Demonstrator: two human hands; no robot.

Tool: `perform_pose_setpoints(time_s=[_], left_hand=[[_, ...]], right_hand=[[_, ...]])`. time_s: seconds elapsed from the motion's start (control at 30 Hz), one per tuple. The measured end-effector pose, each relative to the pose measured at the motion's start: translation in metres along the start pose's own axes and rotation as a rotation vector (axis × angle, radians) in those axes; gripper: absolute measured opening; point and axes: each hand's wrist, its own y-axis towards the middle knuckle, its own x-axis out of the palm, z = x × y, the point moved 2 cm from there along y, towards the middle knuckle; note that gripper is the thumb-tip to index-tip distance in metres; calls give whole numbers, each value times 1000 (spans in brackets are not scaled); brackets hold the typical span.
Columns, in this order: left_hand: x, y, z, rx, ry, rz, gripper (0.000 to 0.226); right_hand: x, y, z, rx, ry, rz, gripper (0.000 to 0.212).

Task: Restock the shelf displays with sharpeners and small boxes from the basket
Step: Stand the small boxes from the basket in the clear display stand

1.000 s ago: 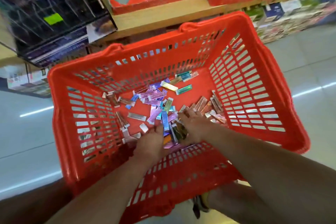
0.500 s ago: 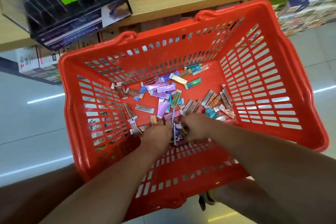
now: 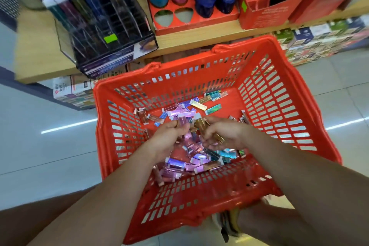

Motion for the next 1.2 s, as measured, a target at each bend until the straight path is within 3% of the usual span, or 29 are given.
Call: perform_pose_setpoints(time_s=[0.1,0.2,0.27,0.33,0.47,0.7,0.87,0.97,1.1,1.2], left_hand=[[6,-9,19,70,-71,-8,19],[13,-28,43,246,139,39,55],[16,-44,58,346,301,54,74],[20,-64,75,478,448,58,64],[20,-93,107,668,734,190,35],[1,-150,148,901,842,405,32],[-19,-174,181,926,878,409,19],[-34,-174,198,829,702,309,8],[-62,-169,218,702,421,184,25],[-81,-164,231,657,338,180,38]], right_hand=[[16,-22,-17,-88,250,-95,41],[33,-49,-37,-187,404,-125,14],[40,-62,-48,-251,390,-101,35],[45,-72,-59,-316,406,-103,44],[61,-90,-79,-434,533,-127,40],[86,-110,-108,-599,514,-165,33],[106,-119,-133,-593,634,-192,28],[120,-115,-151,-598,706,-202,42],[133,-107,-174,-658,718,-204,27],[140,-99,-188,-707,707,-251,22]])
